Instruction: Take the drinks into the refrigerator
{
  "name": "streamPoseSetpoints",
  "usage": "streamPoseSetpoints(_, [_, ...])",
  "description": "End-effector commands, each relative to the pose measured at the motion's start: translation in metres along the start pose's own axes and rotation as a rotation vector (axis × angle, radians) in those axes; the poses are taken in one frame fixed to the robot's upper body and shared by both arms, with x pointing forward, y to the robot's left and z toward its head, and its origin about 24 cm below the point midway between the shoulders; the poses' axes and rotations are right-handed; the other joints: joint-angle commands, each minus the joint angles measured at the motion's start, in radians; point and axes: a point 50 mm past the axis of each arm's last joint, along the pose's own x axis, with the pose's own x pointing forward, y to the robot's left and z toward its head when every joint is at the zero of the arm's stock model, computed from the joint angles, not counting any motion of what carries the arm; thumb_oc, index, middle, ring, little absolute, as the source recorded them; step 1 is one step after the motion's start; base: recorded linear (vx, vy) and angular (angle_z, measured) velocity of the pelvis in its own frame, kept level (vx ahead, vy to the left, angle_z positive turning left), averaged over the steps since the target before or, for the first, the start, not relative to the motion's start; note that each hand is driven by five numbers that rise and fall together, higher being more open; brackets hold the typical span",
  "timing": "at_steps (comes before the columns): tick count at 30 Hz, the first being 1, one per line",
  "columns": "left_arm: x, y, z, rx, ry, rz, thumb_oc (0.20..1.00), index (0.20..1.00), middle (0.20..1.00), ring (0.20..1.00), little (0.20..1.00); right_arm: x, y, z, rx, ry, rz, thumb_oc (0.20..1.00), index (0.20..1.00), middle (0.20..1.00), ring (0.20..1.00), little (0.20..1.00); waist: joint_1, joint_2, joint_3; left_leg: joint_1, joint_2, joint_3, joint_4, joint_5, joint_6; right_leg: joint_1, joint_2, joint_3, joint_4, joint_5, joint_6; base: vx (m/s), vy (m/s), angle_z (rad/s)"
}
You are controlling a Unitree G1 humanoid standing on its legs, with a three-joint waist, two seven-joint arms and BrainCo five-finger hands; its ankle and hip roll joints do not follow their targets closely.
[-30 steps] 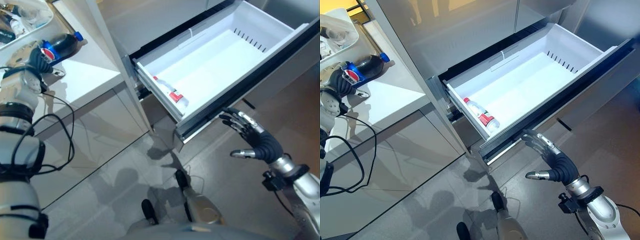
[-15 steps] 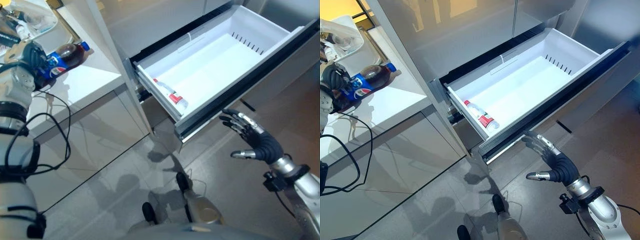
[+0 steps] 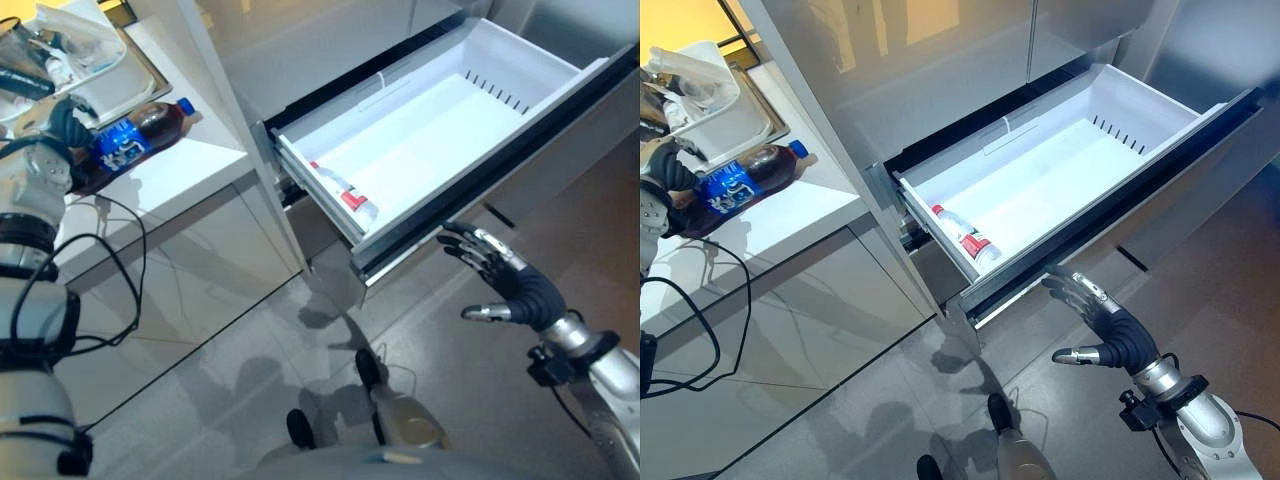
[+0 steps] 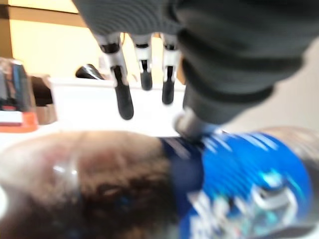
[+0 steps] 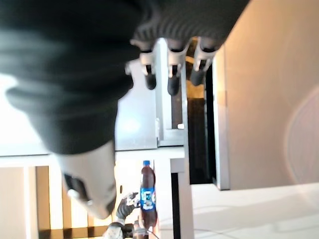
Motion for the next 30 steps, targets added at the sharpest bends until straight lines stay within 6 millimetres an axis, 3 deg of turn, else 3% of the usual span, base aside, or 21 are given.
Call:
streamPoseSetpoints(1, [-0.007,-0.043,-0.015,0.016,0.07,-0.165,1.0,1.0,1.0,1.0,1.0,0.003,-0.008,0.031,-0.066,-0.151,-0.021,1.0,1.0,1.0,1.0,1.0,-0.001,-0.074,0.041,0.035,-0.035,-0.095,0.015,-0.015,0.032,0.095,0.009,-0.095,0.067,-0.162,0.035,-0.06,-0.007,0.05])
streamPoseSetpoints(10, [-0.009,-0.057,-0.012,0.0,0.054,-0.188,1.0,1.0,1.0,1.0,1.0,0.006,-0.008,0.032,-0.082,-0.147,-0.001,1.0,1.0,1.0,1.0,1.0,0.005,-0.075,0.04,0.023,-0.036,-0.102,0.026,-0.013,0.031,0.099,0.003,-0.101,0.061,-0.151,0.032,-0.03,-0.004,0.05])
streamPoseSetpoints(18, [-0.008,-0.056,-0.008,-0.062,0.044,-0.182,1.0,1.0,1.0,1.0,1.0,0.006,-0.008,0.029,-0.073,-0.133,0.001,1.0,1.0,1.0,1.0,1.0,0.008,-0.074,0.036,0.02,-0.035,-0.108,0.033,-0.013,0.031,0.1,0.003,-0.103,0.069,-0.156,0.029,0.0,0.0,0.0])
streamPoseSetpoints(30, [-0.005,-0.035,0.02,-0.119,-0.108,-0.164,1.0,1.0,1.0,1.0,1.0,0.004,-0.01,0.021,-0.045,-0.114,-0.027,1.0,1.0,1.0,1.0,1.0,0.013,-0.061,0.033,0.03,-0.036,-0.114,0.03,-0.012,0.029,0.103,0.003,-0.117,0.087,-0.171,0.024,0.0,-0.002,0.01])
